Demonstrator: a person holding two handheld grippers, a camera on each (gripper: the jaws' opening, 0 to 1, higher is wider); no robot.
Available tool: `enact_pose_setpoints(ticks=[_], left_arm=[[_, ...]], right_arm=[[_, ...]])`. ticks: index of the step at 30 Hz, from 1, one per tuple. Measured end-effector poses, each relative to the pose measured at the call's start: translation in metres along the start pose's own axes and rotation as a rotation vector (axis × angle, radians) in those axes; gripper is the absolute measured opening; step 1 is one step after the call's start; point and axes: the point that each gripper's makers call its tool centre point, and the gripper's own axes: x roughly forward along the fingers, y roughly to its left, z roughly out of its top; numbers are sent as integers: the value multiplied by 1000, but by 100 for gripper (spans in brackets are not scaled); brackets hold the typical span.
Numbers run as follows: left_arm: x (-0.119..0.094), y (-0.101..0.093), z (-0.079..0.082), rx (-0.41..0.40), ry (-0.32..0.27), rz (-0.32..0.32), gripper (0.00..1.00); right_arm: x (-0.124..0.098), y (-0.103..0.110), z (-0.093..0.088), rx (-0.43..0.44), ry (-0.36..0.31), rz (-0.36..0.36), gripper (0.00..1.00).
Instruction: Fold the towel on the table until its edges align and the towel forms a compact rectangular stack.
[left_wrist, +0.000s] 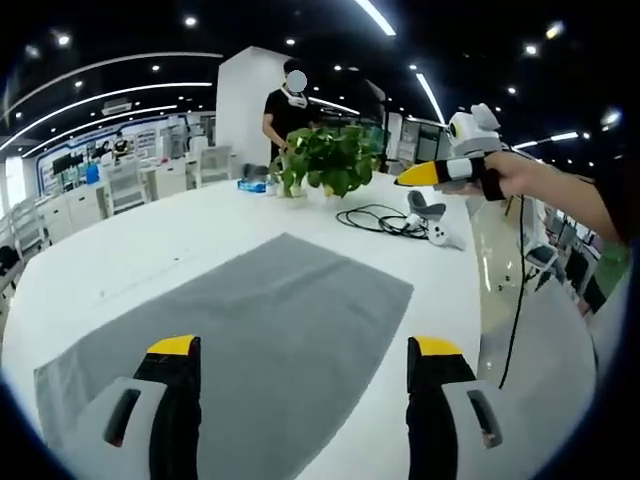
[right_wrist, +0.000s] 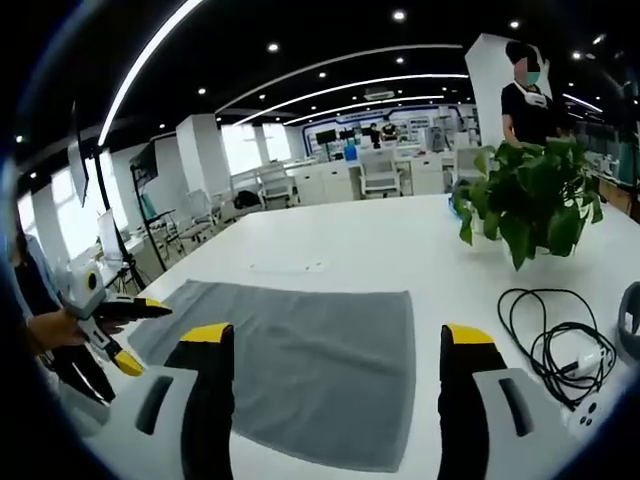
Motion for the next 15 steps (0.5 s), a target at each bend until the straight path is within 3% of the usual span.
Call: enact_pose_setpoints(ticks=[7,9,12,15], left_arm=[[40,-35,11,108,15,-99,83],[50,-52,8,174,33,-170,80],[62,-66,4,241,62,-211,80],[72,-77,4,257,60,-238,78]], right_arm=[[17,-5,0,-2,8,8,82],[24,-4,-1,12,7,23,80],[35,-5,-4,-2,26,29,80],[45,-10,-3,-6,29,29,77]])
